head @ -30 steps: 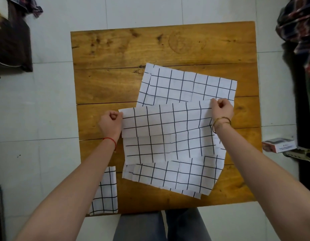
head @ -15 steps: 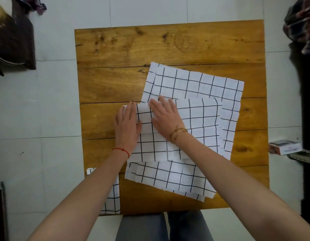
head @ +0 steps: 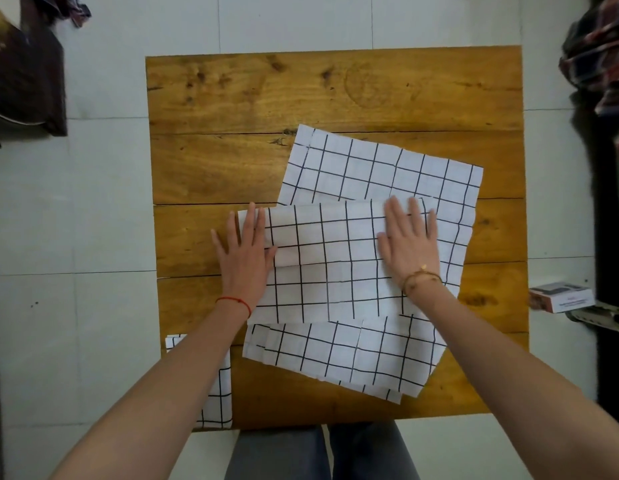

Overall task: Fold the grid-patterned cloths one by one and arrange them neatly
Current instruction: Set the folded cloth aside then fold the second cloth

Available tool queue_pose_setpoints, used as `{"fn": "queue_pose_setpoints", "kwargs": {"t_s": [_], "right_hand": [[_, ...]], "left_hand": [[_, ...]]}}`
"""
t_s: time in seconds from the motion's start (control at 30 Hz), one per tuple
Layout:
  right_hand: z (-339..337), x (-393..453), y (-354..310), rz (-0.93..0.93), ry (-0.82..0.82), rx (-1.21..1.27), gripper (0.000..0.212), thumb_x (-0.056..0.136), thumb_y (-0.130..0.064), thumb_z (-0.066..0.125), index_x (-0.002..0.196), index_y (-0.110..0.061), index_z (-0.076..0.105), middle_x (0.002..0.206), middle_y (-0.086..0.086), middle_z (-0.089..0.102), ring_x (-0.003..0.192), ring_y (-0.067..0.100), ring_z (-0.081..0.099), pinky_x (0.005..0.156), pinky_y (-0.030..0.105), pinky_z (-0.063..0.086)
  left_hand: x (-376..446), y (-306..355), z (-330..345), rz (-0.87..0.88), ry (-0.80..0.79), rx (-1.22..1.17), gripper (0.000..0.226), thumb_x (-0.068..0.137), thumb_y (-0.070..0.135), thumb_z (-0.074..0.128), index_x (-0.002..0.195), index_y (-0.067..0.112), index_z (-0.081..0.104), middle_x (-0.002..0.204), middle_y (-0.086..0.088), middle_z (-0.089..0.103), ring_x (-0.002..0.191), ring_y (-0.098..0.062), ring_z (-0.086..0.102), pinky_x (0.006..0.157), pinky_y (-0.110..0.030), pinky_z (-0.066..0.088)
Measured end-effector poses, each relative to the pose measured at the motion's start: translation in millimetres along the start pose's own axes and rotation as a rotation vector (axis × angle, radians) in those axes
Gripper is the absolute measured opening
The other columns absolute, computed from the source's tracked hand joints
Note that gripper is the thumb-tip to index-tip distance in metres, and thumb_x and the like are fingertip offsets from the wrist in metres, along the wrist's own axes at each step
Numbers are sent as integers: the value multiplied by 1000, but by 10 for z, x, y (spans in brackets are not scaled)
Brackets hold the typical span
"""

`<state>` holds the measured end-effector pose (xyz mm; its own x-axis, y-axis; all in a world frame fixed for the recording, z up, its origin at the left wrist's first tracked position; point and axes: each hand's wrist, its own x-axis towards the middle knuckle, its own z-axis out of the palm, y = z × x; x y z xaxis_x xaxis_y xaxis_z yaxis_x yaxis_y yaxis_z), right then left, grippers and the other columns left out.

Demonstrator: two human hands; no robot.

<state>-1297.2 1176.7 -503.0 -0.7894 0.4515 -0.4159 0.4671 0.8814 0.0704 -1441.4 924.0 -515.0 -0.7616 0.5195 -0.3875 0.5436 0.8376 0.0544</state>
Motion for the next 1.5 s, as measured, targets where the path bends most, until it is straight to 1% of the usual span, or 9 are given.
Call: {"fn": "queue_pose_setpoints", "kwargs": {"t_s": [0.1,0.23,0.37,0.57,0.77,0.9,1.13,1.23,1.5], "right_hand": [[-8,-47,334,130,-21,61,61,97,-45,10,152,-19,7,159,-4,9,147,24,-2,118,51,-1],[-85,-31,399,83,55,126,61,97,-45,20,151,-17,15,159,-1,14,147,24,2,119,47,-3],[-186,-103,143,-114,169,205,60,91,-37,46,143,-11,32,141,10,42,133,30,33,113,46,24],[-119,-240,-392,-294,102,180,63,81,-32,65,136,-8,44,116,11,54,104,30,52,88,41,45],[-36,-228,-565,-220,49,146,77,77,-36,69,140,-8,36,120,11,50,105,29,48,88,40,45],[-46,-220,-576,-244,64,142,83,74,-40,72,141,-9,35,120,12,49,106,30,48,88,41,45],[-54,-193,-712,-267,9,135,90,76,-51,68,146,-13,26,121,11,45,108,29,44,93,39,41],[-54,-176,-851,-281,24,131,92,76,-54,67,146,-14,25,118,11,46,106,28,44,90,39,40],[-37,-117,-1190,-298,34,141,93,77,-59,62,148,-16,22,115,13,47,103,29,45,88,39,39]], "left_hand": [[4,14,-4,2,-11,-6,70,97,46,36,154,20,5,162,-2,-1,147,-35,5,113,-65,14],[-35,50,-63,-56,57,-119,69,96,43,42,152,16,13,158,-7,19,143,-33,21,113,-56,23],[-203,145,-139,-381,229,-469,52,94,40,50,136,11,40,125,-10,51,113,-27,48,94,-41,45],[-452,164,-29,-600,112,-651,62,76,56,69,116,12,51,114,-7,52,105,-24,48,89,-44,49],[-383,108,-17,-564,49,-720,60,72,45,78,114,11,54,119,-8,49,111,-25,45,93,-39,45],[-349,91,-164,-605,49,-908,47,80,35,74,113,7,56,110,-8,58,99,-21,55,77,-26,45],[-477,-27,-538,-386,11,-1065,32,86,42,64,105,16,60,86,9,65,72,-3,61,60,-15,45],[-537,-61,-745,-262,-71,-1067,32,82,39,71,107,26,56,91,21,63,78,12,60,61,-7,46],[-566,105,-1054,-2,-161,-1009,47,90,27,65,133,30,45,103,28,57,91,21,54,75,-5,48]]}}
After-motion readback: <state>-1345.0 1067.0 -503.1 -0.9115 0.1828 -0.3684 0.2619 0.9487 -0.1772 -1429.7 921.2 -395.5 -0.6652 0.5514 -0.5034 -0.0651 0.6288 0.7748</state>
